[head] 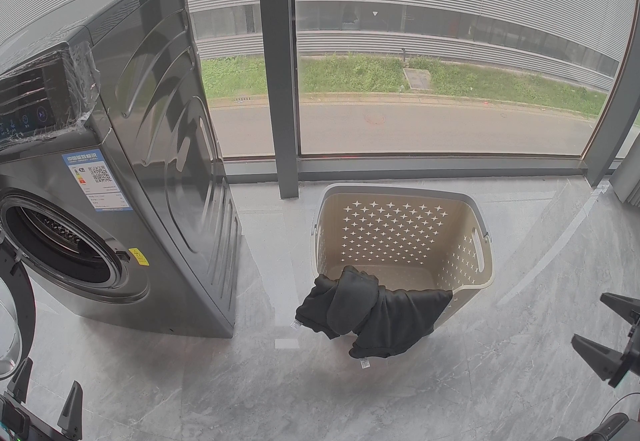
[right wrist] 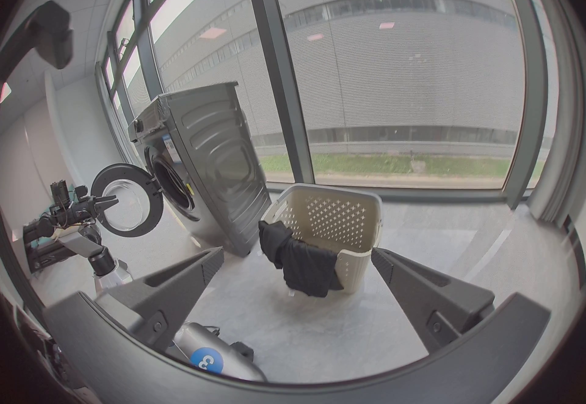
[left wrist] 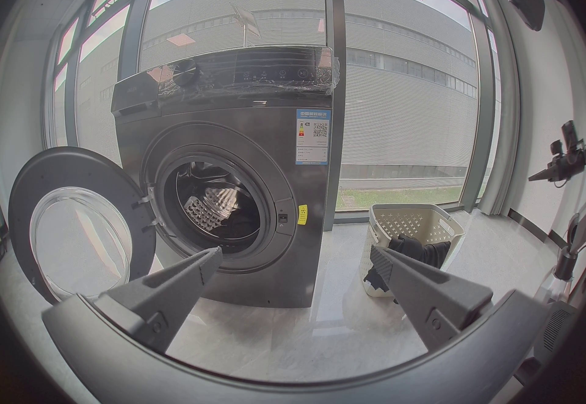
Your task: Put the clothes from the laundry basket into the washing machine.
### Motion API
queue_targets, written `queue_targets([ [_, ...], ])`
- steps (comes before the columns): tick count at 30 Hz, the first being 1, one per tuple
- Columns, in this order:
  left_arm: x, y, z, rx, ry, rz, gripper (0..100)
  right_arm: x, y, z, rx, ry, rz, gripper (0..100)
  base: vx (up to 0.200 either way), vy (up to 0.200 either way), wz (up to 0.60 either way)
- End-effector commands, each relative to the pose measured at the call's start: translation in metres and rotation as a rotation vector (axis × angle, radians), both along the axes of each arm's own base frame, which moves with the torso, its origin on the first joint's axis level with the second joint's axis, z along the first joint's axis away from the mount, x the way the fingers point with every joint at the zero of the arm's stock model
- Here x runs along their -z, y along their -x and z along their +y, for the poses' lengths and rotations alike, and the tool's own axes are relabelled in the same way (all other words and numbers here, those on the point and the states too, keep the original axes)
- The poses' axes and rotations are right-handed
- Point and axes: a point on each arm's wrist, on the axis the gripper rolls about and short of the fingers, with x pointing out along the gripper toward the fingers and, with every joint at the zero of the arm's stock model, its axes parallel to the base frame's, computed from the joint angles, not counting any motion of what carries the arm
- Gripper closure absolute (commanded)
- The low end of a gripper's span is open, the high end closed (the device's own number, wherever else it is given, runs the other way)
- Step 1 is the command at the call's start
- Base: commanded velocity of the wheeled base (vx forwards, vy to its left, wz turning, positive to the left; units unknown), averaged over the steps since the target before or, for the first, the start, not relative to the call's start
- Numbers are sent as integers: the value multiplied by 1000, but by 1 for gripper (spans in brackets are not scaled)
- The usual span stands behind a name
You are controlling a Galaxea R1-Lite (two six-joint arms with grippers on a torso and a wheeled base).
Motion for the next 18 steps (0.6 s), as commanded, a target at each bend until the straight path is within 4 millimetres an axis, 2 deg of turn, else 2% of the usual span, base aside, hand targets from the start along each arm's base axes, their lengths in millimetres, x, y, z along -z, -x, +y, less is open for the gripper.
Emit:
queue_targets([
  [1,5,0,0,0,0,-1,0,38,-84,20,-141,25,340,0,0,0,0],
  [5,5,0,0,2,1,-1,0,51,-104,38,-127,19,426,0,0,0,0],
  [7,5,0,0,2,1,-1,0,53,-108,43,-126,9,438,0,0,0,0],
  [9,5,0,0,2,1,-1,0,58,-117,57,-131,-23,467,0,0,0,0],
  [18,5,0,0,0,0,-1,0,84,-145,79,-124,16,528,0,0,0,0],
])
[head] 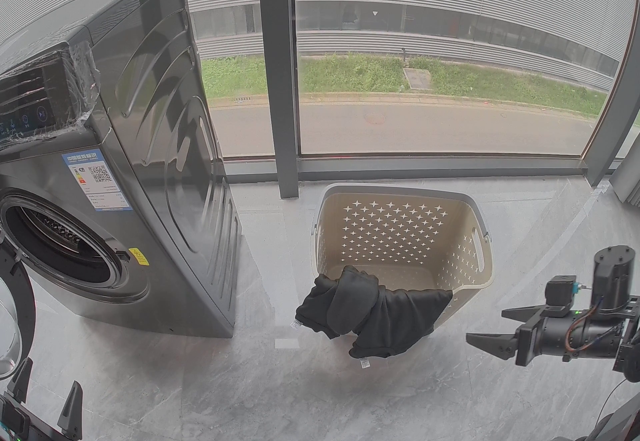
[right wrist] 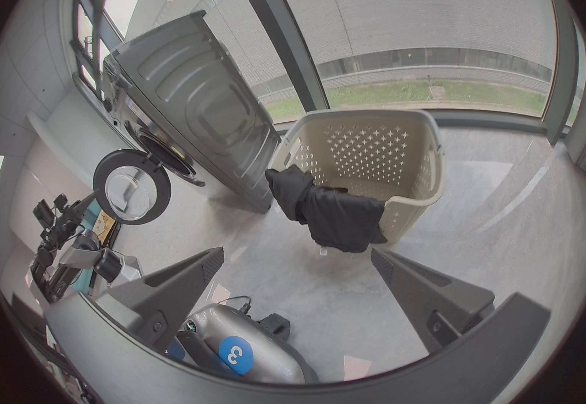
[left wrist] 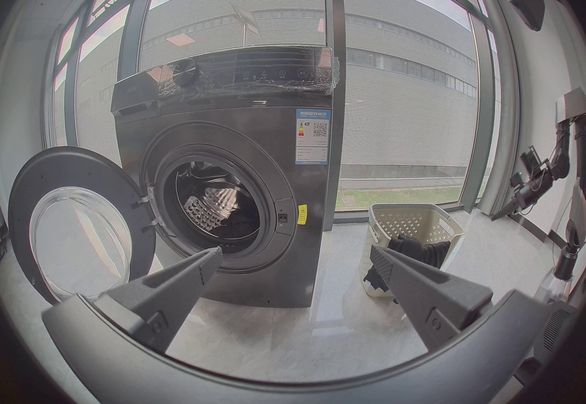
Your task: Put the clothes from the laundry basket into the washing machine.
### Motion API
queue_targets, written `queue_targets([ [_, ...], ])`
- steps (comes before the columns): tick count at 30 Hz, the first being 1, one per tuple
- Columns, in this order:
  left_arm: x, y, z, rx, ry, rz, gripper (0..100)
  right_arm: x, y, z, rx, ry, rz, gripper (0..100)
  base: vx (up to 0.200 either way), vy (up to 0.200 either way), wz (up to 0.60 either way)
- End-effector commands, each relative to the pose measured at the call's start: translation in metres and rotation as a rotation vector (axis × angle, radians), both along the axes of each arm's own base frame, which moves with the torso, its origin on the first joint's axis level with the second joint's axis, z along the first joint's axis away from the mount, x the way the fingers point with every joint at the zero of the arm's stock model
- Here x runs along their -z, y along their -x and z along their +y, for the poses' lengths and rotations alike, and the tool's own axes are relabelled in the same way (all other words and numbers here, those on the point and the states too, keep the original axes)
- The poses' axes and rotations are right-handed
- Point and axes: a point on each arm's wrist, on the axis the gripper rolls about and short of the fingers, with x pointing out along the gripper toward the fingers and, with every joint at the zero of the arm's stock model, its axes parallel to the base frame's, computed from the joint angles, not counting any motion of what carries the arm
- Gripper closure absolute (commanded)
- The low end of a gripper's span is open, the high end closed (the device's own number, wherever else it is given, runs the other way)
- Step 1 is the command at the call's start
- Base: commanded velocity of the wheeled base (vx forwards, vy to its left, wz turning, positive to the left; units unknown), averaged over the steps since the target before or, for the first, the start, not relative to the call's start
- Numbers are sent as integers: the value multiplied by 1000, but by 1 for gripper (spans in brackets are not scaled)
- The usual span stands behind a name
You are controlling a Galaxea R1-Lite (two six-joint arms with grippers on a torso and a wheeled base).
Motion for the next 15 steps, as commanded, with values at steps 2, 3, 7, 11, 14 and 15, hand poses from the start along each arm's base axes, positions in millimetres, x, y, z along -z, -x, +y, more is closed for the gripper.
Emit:
queue_targets([
  [2,5,0,0,-1,-2,-1,0,36,-24,25,-28,59,142,0,0,0,0],
  [3,5,0,0,-1,-2,-1,0,37,-24,26,-30,60,145,0,0,0,0],
  [7,5,0,0,-1,-9,0,0,49,-35,28,-7,73,196,0,0,0,0],
  [11,5,0,0,0,-9,0,0,61,-49,33,27,101,222,0,0,0,0],
  [14,5,0,0,0,-5,-1,0,71,-61,38,31,104,222,0,0,0,0],
  [15,5,0,0,0,-5,-1,0,76,-65,40,32,102,220,0,0,0,0],
])
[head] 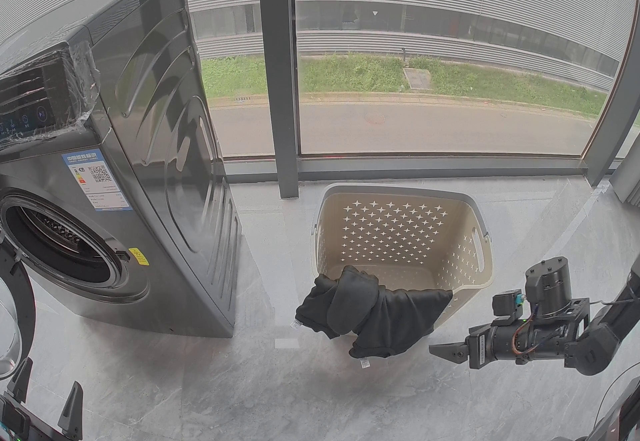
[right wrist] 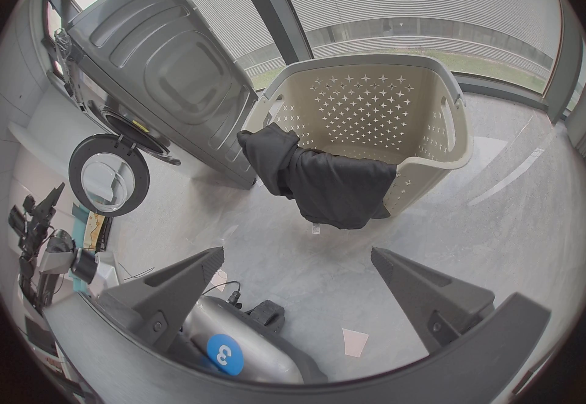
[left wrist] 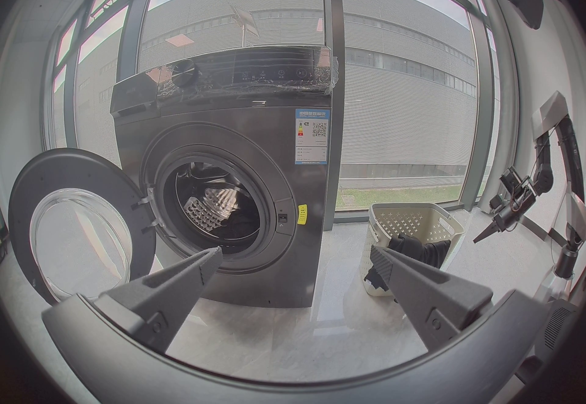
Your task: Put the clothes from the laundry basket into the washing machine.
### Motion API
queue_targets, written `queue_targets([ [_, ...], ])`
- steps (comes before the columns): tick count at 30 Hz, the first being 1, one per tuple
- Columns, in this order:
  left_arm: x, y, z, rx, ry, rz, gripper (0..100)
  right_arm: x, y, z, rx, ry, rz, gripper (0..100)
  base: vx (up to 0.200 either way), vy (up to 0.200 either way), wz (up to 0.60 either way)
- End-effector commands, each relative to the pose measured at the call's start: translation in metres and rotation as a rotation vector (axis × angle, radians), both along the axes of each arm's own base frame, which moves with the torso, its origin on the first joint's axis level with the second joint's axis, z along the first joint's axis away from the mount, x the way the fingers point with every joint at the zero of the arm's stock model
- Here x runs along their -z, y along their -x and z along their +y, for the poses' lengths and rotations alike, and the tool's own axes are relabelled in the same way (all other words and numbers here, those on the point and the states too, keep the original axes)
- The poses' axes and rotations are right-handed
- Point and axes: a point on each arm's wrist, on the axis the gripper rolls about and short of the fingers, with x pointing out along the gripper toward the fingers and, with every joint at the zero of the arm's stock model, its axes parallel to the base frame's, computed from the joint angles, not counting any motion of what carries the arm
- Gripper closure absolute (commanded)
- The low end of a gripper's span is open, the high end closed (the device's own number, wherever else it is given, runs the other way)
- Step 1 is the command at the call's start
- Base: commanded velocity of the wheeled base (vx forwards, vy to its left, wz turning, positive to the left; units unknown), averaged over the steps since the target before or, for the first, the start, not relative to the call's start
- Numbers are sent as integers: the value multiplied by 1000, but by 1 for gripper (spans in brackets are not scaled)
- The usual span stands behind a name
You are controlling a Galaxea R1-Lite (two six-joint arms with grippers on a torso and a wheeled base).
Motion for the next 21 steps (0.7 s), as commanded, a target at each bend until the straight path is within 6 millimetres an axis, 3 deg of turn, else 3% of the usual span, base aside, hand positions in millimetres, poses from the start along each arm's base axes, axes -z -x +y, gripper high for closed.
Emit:
queue_targets([
  [1,5,0,0,0,2,0,0,30,-22,9,7,23,43,0,0,0,0],
  [9,5,0,0,0,-2,0,0,69,-47,14,27,29,48,0,0,0,0],
  [21,5,0,0,0,2,0,0,74,-54,11,69,50,41,0,50,0,0],
])
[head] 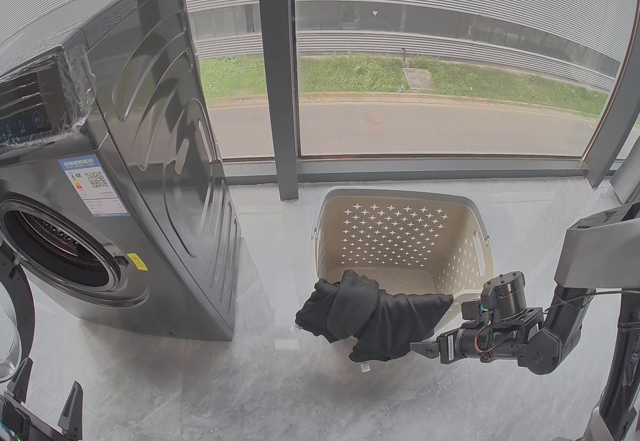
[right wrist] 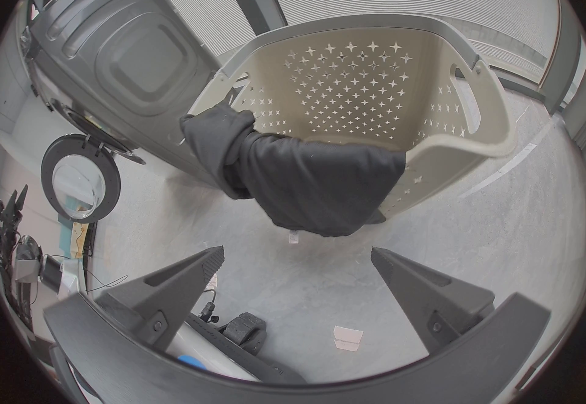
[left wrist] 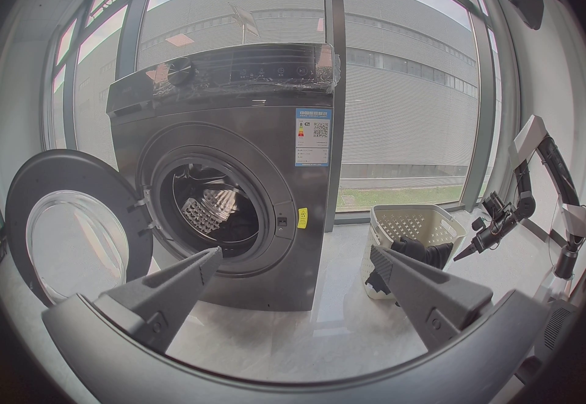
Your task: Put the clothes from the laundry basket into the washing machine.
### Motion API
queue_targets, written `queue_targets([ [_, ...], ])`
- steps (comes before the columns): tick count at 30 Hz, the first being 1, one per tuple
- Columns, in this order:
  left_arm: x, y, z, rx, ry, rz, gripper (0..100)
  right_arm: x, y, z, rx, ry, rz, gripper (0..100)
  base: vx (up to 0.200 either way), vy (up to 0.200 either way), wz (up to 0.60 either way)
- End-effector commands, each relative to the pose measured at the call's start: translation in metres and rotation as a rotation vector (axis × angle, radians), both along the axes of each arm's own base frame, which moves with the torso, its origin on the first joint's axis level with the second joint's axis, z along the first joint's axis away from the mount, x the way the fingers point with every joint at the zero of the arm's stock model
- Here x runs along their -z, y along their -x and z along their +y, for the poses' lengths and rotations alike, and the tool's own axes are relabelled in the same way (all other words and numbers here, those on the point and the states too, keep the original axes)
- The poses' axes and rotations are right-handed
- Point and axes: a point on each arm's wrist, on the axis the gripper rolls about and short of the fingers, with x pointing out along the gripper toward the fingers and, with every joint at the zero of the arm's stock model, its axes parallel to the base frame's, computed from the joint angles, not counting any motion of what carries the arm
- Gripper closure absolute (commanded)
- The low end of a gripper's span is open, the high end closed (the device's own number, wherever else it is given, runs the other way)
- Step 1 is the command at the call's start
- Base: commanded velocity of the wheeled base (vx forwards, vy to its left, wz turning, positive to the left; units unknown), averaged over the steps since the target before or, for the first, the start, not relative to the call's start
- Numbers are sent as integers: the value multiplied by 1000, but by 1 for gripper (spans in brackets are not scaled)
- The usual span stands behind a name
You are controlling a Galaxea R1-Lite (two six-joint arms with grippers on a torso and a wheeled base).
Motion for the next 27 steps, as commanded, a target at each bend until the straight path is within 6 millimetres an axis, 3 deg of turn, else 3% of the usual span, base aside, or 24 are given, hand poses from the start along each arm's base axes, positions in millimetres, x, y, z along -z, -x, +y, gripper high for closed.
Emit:
queue_targets([
  [1,5,0,0,0,0,0,0,7,-3,-3,17,10,14,0,0,0,0],
  [27,5,0,0,0,0,0,0,26,-29,6,20,10,11,0,0,0,0],
])
